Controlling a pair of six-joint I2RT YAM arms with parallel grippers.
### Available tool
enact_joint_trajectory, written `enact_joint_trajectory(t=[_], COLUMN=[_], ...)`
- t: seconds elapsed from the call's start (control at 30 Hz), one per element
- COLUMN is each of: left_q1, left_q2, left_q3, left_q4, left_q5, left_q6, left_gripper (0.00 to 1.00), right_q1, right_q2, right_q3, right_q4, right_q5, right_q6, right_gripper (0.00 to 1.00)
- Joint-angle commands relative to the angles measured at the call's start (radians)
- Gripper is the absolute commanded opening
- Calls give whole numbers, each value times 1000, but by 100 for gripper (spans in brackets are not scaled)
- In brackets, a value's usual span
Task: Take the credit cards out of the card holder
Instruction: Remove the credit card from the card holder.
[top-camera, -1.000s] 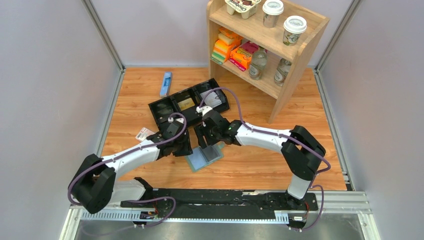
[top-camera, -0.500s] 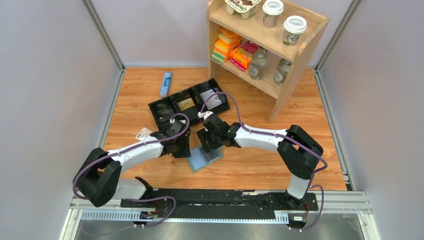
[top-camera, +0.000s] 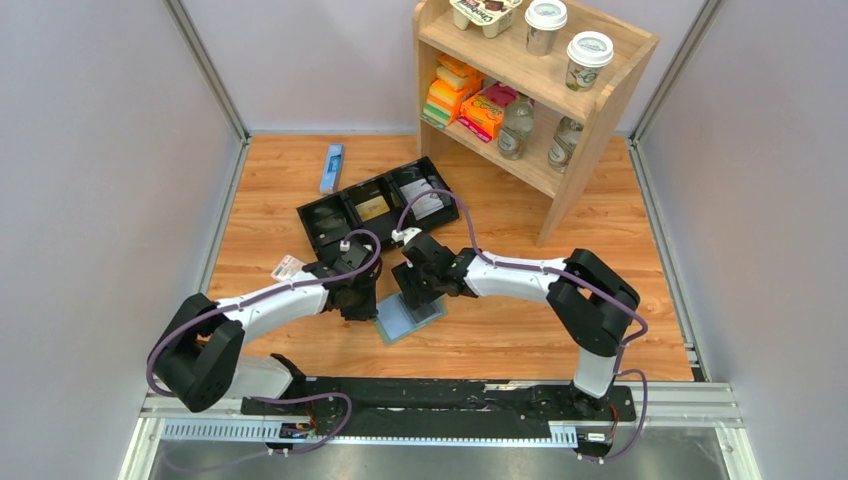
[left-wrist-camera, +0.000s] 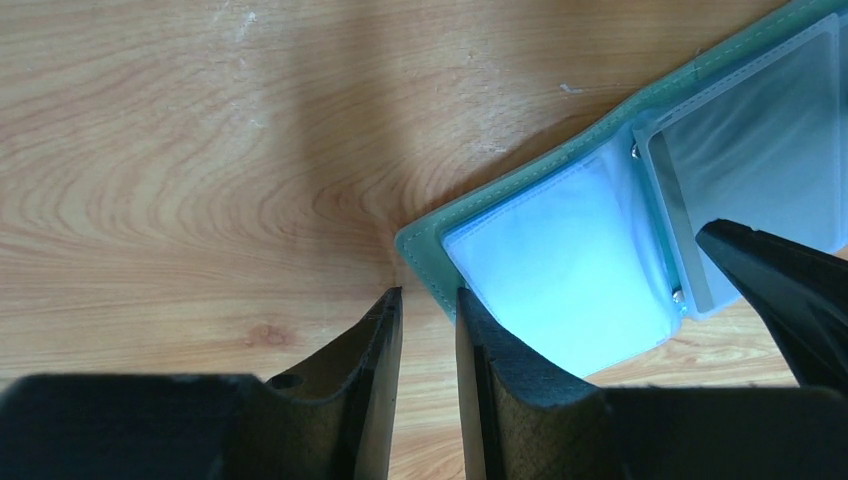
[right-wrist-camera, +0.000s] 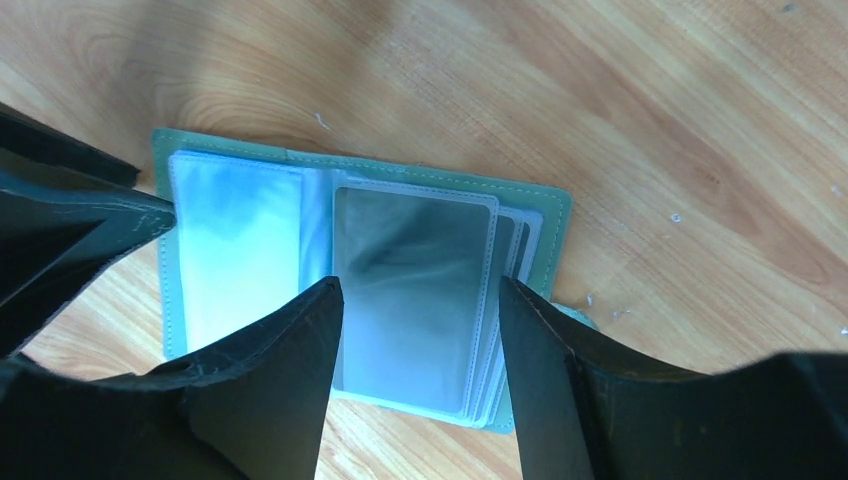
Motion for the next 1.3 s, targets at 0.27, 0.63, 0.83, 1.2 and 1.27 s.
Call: enact_joint_trajectory(t=[0.27, 0.63, 0.83, 1.2, 1.27], left_q1=[-7, -7, -8, -8, -7], left_q2=[39, 44, 44, 41, 39], left_q3=[26, 23, 22, 14, 12], left_q4=[41, 53, 58, 67, 67], left_q5=[34, 48, 51, 51, 51], left_q6=[18, 20, 20, 18, 17], left_gripper=[25, 24, 24, 24, 24], right_q1=[15, 3, 0, 0, 1], right_q2=[36, -33, -67, -93, -96], right_q3=[47, 33, 28, 10, 2], right_q4=[-7, 36, 42, 63, 85], right_q5=[-62, -146, -166, -229, -270], right_q6=[-19, 30, 33, 36, 38], right_gripper=[59, 53, 53, 47, 45])
